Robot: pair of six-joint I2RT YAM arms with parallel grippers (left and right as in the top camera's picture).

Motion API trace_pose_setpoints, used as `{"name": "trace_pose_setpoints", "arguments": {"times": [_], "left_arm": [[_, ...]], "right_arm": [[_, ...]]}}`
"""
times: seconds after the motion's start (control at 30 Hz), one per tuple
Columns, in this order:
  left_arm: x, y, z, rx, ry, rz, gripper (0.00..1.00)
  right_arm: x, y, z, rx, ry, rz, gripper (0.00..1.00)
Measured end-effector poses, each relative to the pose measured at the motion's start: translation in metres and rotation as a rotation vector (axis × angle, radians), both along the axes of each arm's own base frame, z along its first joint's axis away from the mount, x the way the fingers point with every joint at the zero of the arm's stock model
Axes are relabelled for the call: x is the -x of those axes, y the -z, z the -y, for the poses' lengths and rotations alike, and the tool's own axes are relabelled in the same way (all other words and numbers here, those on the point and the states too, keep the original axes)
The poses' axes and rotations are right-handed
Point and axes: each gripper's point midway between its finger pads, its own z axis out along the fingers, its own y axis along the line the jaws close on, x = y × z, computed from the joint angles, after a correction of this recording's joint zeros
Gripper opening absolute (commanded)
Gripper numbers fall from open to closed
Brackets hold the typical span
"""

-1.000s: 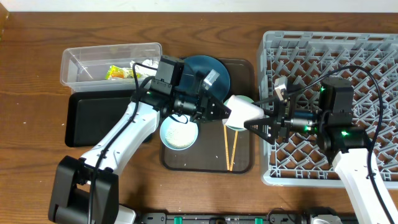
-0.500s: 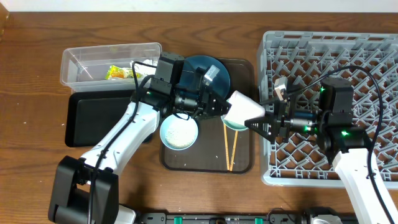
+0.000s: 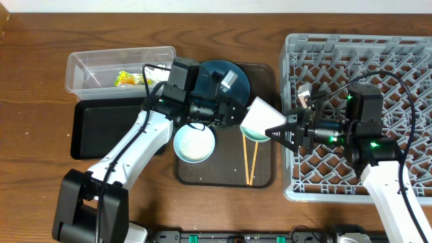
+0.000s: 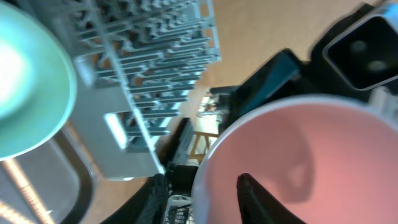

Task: Sort waste into correct bins and load items into the dishwasher rack

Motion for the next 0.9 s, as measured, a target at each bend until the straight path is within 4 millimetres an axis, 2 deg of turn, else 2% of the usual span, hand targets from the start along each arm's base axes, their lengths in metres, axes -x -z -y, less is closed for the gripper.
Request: {"name": "trace_pose_setpoints", "arguments": {"times": [0.07,0.2,0.3,0.43,0.57,0.67,0.7,0.77,0.9], "left_arm": [[-0.004,0.012,-0.005,-0.056,-0.031,0.009,0.44],[-0.008,0.043,-0.025,-0.229,-0.109,-0.006,0.47],[-0.004,0.073,-0.055,-0.441,-0.178,-0.034,0.50],[0.005,0.088,-0.101,-0.685,-0.256,-0.029,0.50],[0.016,0.081,-0.157,-0.906,-0.365,0.005,0.51],[0.023,0.068,-0.193,-1.026,-0.452,0.047,0.51],[0.025,0.063,-0.203,-1.054,-0.481,0.061,0.51],[0.026,0.052,-0.220,-1.090,-0.545,0.096,0.58],[0.027,0.032,-0.240,-1.108,-0.648,0.154,0.63]], "right_arm": [[-0.003,0.004,0.002,0.014,0.029,-0.028,0.01],[-0.011,0.015,0.008,0.061,0.104,-0.088,0.01],[-0.015,0.028,0.016,0.123,0.178,-0.147,0.01],[-0.014,0.046,0.033,0.246,0.293,-0.247,0.01],[-0.014,0.044,0.061,0.400,0.440,-0.330,0.01],[-0.017,0.031,0.093,0.508,0.592,-0.360,0.01],[-0.019,0.025,0.105,0.532,0.647,-0.365,0.01],[-0.022,0.013,0.135,0.576,0.767,-0.372,0.01],[-0.018,-0.004,0.189,0.639,0.978,-0.407,0.01]]}}
